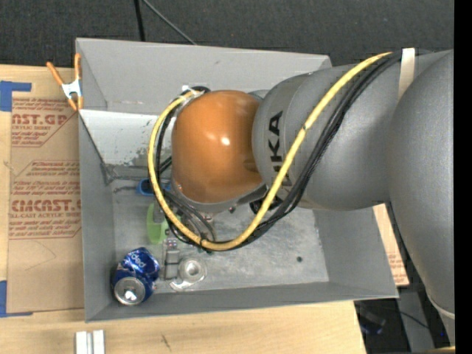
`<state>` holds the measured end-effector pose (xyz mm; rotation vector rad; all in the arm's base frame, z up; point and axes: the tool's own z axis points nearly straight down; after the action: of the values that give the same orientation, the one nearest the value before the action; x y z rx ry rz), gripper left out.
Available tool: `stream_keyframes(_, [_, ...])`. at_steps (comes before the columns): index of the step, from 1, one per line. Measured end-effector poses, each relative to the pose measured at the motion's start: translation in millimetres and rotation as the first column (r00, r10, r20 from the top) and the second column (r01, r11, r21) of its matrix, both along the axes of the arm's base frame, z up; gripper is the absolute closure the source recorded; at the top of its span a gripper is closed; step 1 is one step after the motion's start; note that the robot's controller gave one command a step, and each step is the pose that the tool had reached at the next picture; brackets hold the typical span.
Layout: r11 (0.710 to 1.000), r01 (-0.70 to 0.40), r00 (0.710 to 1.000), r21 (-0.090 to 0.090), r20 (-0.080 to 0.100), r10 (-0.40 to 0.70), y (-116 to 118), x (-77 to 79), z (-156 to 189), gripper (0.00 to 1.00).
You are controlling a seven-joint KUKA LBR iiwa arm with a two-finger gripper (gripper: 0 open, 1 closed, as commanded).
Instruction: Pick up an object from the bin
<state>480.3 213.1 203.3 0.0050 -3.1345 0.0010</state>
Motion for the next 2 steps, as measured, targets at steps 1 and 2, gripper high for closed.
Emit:
stream_keyframes(1, [1.0, -0.001, 1.0, -0.001, 0.003, 0.001, 24, 19.3, -93, 0.0])
stream_keyframes(2, [0.998, -0.055, 0.998, 0.001, 0.008, 0.055, -14, 3.1, -134, 0.0])
